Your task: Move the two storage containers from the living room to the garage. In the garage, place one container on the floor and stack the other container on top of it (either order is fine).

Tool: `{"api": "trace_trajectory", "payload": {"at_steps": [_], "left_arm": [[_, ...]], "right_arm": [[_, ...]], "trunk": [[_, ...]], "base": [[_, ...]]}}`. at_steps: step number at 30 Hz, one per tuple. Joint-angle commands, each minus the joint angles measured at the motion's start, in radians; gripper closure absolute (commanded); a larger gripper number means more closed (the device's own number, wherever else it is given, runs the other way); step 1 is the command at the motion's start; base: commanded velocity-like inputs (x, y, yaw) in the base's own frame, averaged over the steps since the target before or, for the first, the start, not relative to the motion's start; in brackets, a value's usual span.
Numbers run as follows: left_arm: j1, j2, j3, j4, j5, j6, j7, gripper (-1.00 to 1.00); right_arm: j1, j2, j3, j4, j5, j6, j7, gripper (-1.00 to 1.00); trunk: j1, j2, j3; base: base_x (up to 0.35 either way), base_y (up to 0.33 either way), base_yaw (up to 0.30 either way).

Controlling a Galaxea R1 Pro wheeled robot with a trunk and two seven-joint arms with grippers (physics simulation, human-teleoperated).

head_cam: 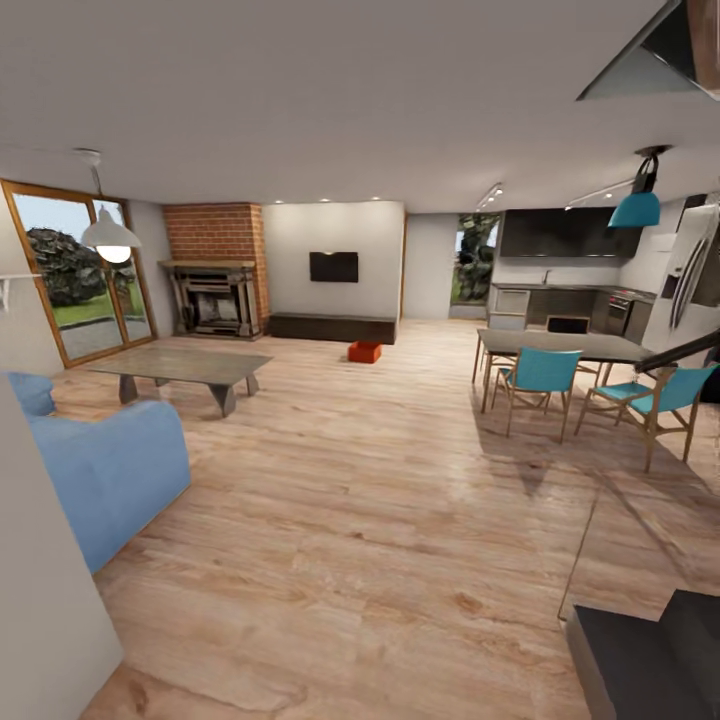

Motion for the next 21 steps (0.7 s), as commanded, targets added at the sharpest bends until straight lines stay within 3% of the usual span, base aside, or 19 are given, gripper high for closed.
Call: {"api": "trace_trajectory", "payload": {"at_steps": [1, 21], "left_arm": [[0.0, 0.0, -0.006, 0.0, 0.006, -0.003, 0.003, -1.0], [0.0, 0.001, -0.005, 0.0, 0.006, -0.004, 0.003, -1.0]], "right_arm": [[-0.001, 0.0, 0.009, 0.003, -0.01, -0.006, 0.0, -1.0], [-0.001, -0.001, 0.01, 0.003, -0.009, -0.006, 0.002, -1.0]], "trunk": [[0.001, 0.0, 0.0], [0.001, 0.0, 0.0]], "base": [[0.324, 0.097, -0.038], [0.324, 0.109, -0.004]]}}
